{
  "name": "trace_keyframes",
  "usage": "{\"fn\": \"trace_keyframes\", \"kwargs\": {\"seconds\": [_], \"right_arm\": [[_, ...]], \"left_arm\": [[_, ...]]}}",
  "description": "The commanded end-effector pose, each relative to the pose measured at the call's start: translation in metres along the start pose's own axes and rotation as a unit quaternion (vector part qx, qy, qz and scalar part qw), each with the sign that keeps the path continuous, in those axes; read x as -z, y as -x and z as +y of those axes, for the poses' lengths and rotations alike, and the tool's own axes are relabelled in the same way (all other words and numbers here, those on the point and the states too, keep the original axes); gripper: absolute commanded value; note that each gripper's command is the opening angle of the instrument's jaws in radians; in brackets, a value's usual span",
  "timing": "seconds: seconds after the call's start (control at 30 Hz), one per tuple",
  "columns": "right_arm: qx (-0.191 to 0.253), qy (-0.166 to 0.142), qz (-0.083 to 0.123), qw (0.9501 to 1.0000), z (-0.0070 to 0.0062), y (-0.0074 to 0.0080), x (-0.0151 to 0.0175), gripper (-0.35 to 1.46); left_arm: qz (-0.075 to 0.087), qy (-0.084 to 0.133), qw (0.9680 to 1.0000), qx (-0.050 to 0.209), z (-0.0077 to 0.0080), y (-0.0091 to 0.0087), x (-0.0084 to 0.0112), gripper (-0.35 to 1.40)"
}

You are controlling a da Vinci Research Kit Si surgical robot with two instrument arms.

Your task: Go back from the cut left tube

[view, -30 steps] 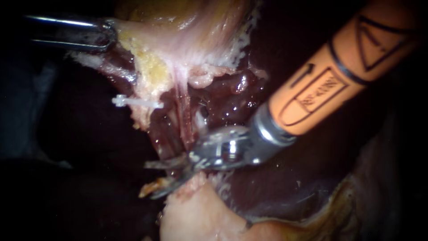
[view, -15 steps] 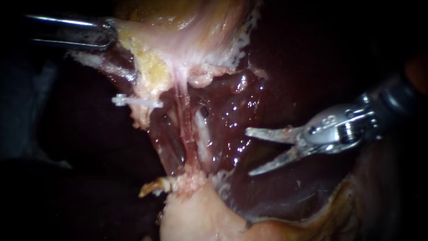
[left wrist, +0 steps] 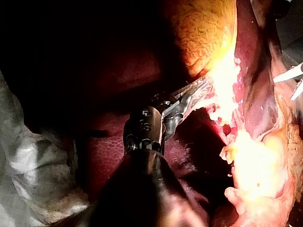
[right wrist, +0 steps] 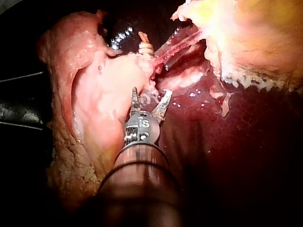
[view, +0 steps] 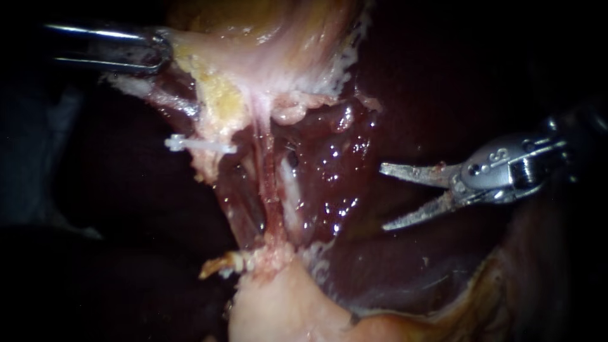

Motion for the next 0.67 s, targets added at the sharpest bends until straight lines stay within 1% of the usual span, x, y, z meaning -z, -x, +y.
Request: {"fn": "trace_keyframes", "kwargs": {"seconds": [0.03,0.17,0.3,0.67], "right_arm": [[0.0,0.0,0.0,1.0,0.0,0.0,-0.0001,1.43],[0.0,0.0,0.0,1.0,0.0,0.0001,-0.0001,1.43],[0.0,0.0,0.0,1.0,0.0,0.0001,-0.0001,1.43],[-0.001,-0.006,0.002,1.0,0.0,0.0,-0.0002,1.43]], "left_arm": [[0.0,0.002,1.0,-0.001,-0.0001,0.0002,-0.0004,-0.35],[-0.006,0.002,1.0,-0.005,-0.0004,0.0014,-0.0022,-0.35],[-0.009,0.005,0.9999,-0.007,-0.0005,0.0019,-0.0031,-0.35],[-0.009,0.005,0.9999,-0.007,-0.0007,0.0018,-0.0032,-0.35]]}}
